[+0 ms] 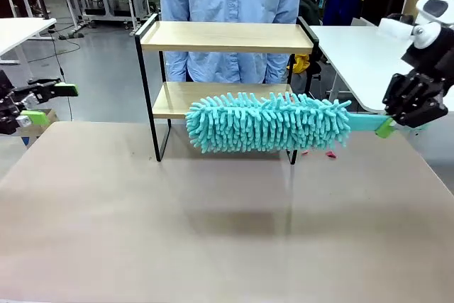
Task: Clean the shelf.
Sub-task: Hand the Duster back to the human.
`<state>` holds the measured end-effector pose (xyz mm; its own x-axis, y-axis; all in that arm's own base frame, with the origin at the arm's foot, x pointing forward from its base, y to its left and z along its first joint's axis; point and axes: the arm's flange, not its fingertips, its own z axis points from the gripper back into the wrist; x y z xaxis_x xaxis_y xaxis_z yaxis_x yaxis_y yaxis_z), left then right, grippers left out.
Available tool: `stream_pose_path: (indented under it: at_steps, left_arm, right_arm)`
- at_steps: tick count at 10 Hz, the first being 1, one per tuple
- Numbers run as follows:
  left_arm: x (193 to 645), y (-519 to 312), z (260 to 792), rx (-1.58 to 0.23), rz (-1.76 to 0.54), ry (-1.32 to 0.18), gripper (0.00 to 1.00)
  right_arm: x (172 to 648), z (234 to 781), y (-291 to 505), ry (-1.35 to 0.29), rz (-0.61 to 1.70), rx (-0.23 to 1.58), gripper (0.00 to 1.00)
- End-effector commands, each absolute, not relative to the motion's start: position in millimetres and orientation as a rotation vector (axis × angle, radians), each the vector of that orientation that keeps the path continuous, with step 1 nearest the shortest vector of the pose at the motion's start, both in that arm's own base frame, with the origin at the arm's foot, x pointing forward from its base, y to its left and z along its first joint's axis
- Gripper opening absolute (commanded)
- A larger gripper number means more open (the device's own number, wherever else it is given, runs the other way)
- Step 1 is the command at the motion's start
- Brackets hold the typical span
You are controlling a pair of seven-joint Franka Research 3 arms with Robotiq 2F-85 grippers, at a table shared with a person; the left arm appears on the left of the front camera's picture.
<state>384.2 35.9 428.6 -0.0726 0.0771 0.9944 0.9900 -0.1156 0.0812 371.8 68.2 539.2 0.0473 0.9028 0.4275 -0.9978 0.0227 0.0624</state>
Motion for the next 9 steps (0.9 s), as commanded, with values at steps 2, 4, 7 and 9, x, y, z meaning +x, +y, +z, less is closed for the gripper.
stream_pose_path:
  at_steps: [2,4,7,9]
  left_arm:
    - [384.2,35.9,428.6,-1.314,-1.32,-1.262,1.0]
    - [384.2,35.9,428.6,-1.314,-1.32,-1.262,1.0]
    - [374.9,3.4,434.5,-1.282,-1.314,-1.234,1.0]
    - [360.5,-43.4,449.1,-1.251,-1.342,-1.25,1.0]
  right_arm:
    - [371.8,539.2,68.2,-0.302,1.506,0.39,0.13]
    - [371.8,539.2,68.2,-0.302,1.506,0.39,0.13]
    - [371.8,539.2,68.2,-0.302,1.506,0.39,0.13]
    - [371.8,539.2,68.2,-0.302,1.506,0.39,0.13]
